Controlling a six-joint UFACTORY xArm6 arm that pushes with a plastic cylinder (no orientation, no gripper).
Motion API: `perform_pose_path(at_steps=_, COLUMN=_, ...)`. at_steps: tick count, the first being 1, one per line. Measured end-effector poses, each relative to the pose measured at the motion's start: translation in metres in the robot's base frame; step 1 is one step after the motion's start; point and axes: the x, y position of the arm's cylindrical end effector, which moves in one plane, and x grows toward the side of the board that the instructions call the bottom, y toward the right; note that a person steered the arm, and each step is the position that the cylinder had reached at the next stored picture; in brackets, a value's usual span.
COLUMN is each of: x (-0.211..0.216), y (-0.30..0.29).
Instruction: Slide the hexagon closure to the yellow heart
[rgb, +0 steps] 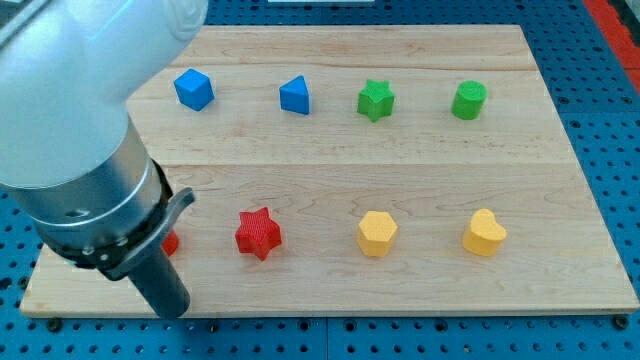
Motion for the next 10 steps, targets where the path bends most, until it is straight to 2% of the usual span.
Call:
perform_pose_path(at_steps=2, x=0.000, y=0.025)
perform_pose_path(at_steps=3, x=-0.042, y=0.084)
perform_pose_path(at_steps=4, x=-0.067, y=0.109)
perform_pose_path(at_steps=5, x=-0.063, y=0.122)
perform_pose_path(at_steps=6, x=-0.070, y=0.179)
perform_pose_path(at_steps=7, x=-0.060, y=0.219)
perform_pose_path(at_steps=9, x=-0.047, y=0.240)
perform_pose_path(at_steps=10, x=-0.048, y=0.190)
